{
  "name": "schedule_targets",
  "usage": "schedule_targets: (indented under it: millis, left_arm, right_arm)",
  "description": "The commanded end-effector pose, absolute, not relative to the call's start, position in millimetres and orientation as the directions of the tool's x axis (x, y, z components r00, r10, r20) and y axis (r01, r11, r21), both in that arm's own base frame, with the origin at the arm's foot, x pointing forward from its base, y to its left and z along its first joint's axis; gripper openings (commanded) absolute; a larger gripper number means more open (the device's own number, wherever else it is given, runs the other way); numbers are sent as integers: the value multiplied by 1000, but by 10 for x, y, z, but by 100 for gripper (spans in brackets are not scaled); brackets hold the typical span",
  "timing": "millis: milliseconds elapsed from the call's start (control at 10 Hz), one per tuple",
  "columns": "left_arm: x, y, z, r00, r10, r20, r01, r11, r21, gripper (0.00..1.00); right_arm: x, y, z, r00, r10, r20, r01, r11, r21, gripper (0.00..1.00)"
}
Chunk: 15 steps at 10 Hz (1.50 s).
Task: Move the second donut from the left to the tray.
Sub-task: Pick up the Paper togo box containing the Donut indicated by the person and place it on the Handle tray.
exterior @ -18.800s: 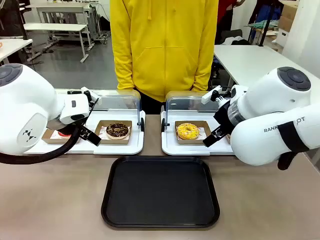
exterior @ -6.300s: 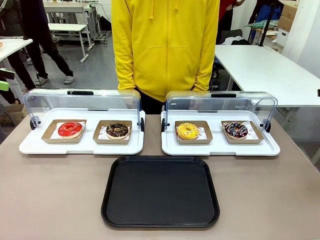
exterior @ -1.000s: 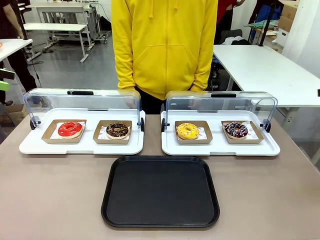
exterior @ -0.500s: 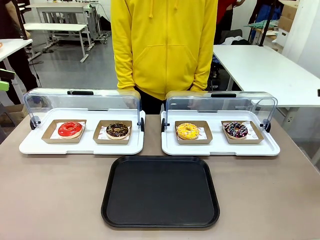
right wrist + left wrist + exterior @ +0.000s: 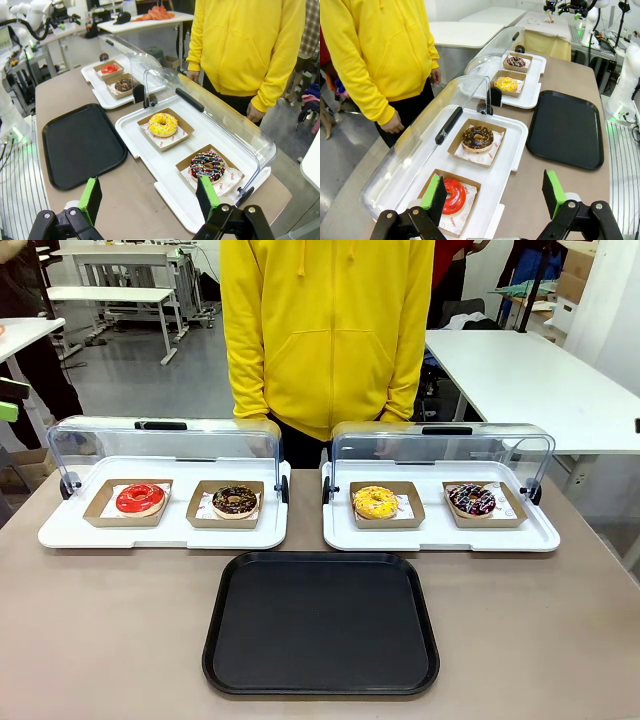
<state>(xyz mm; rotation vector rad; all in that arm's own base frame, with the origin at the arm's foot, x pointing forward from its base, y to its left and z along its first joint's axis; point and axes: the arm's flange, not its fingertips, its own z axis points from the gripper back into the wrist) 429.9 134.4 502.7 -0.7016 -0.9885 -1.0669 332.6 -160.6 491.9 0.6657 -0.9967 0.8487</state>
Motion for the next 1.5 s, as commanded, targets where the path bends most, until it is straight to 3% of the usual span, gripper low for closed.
schedule_targets:
  millis: [0, 1400]
  left_arm:
    - [4299, 1342, 5037, 142, -368, 919, 941, 339, -9, 100]
    - [4299, 1342, 5037, 142, -368, 919, 941, 339, -9, 100]
  right_arm:
    - [3375, -1611, 4935, 251, 288, 924, -857, 511, 74, 100]
    - [3375, -1611, 4935, 251, 288, 924, -857, 511, 74, 100]
